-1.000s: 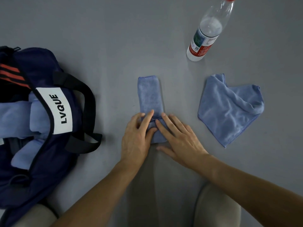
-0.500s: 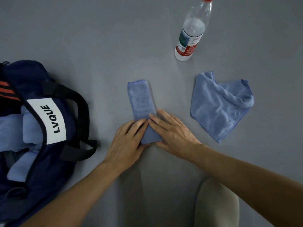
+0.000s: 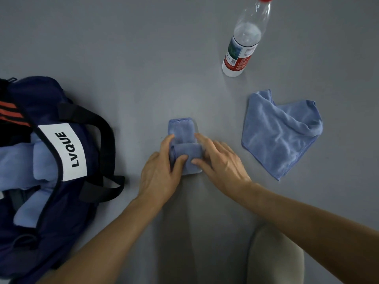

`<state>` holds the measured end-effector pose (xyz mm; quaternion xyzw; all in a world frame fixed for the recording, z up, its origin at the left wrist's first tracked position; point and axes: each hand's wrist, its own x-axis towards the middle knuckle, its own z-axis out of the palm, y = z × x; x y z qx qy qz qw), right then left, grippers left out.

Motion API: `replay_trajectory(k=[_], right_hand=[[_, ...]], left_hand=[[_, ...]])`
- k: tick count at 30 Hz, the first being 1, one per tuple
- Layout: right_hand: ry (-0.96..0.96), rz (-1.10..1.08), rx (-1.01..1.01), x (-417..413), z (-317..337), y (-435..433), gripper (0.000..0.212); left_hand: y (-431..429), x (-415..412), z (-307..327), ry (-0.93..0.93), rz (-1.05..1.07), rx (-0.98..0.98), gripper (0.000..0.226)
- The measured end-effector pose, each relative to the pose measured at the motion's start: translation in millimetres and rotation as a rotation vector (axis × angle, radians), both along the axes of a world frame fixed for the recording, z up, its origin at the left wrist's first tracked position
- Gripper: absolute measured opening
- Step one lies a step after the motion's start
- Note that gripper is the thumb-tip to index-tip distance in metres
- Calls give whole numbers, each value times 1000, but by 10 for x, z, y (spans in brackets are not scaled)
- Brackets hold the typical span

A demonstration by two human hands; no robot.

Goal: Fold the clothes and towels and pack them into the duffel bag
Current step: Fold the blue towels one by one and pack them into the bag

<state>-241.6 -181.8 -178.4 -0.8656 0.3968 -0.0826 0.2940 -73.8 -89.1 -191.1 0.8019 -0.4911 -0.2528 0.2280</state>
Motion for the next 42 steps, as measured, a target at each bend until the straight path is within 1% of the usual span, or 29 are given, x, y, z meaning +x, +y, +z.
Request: replay_trajectory(k=[2, 3, 4, 5, 7, 8, 9, 11, 13, 14, 16, 18, 20, 21, 22, 24, 25, 27, 28, 29, 31, 32, 33, 35, 38, 40, 42], right_hand=[[-32, 122, -236, -27, -88, -1, 49], [-35, 183, -320, -55, -134, -3, 46], [-14, 233, -369, -88, -171, -3, 47], [34, 274, -394, -123, -208, 1, 54], [160, 327, -385, -195, -266, 7, 78], [199, 334, -374, -215, -277, 12, 87], [213, 333, -368, -217, -286, 13, 91], [189, 330, -391, -171, -301, -3, 86], [127, 345, -470, -111, -315, -60, 71], [94, 353, -510, -89, -319, -101, 63], [31, 346, -526, -41, -303, -171, 53], [-17, 315, -452, 36, -280, -208, 56], [-41, 293, -357, 107, -264, -230, 61], [-43, 288, -321, 135, -252, -238, 60], [-47, 284, -295, 159, -222, -252, 59], [-21, 284, -193, 205, -117, -284, 58], [10, 267, -118, 233, -59, -316, 57], [92, 208, 52, 286, 5, -398, 58], [110, 181, 98, 315, 17, -439, 60], [107, 158, 129, 346, 28, -464, 63], [61, 105, 207, 393, 48, -485, 63], [28, 70, 256, 400, 51, -489, 58], [5, 35, 306, 412, 43, -491, 52], [-17, -7, 395, 412, 24, -518, 46], [-44, -15, 510, 363, 41, -583, 61], [-141, -26, 606, 322, 66, -602, 74], [-200, -6, 640, 274, 102, -615, 81]], left_hand=[[-31, -30, -24, 18, 89, -10, 62], [-40, -25, -36, 24, 131, -36, 60], [-42, -12, -43, 10, 140, -80, 57], [-43, -2, -50, -25, 111, -135, 52], [-50, 24, -96, -140, -27, -220, 43], [-55, 44, -139, -201, -110, -242, 43], [-42, 61, -189, -249, -189, -249, 46], [3, 100, -265, -279, -319, -180, 65], [33, 197, -305, -283, -409, -88, 89], [29, 229, -293, -275, -436, -77, 92], [-20, 282, -271, -220, -433, -113, 85], [-104, 253, -151, -100, -346, -113, 79], [-194, 236, 9, 63, -222, 13, 74], [-200, 246, 49, 107, -179, 76, 72], [-195, 267, 86, 119, -172, 91, 70], [-165, 278, 148, 184, -131, 43, 66], [-158, 279, 147, 202, -60, 21, 65], [-147, 199, 122, 242, 192, 34, 71], [-149, 139, 132, 316, 323, 60, 76], [-170, 77, 125, 452, 431, 70, 80], [-219, -53, 149, 756, 555, 53, 93], [-255, -89, 155, 874, 590, 34, 103], [-291, -108, 160, 962, 613, 10, 110], [-362, -127, 189, 1059, 624, -33, 110], [-452, -85, 261, 1121, 555, -13, 111], [-526, -19, 306, 1150, 494, 20, 111], [-616, 17, 358, 1146, 461, 55, 105]])
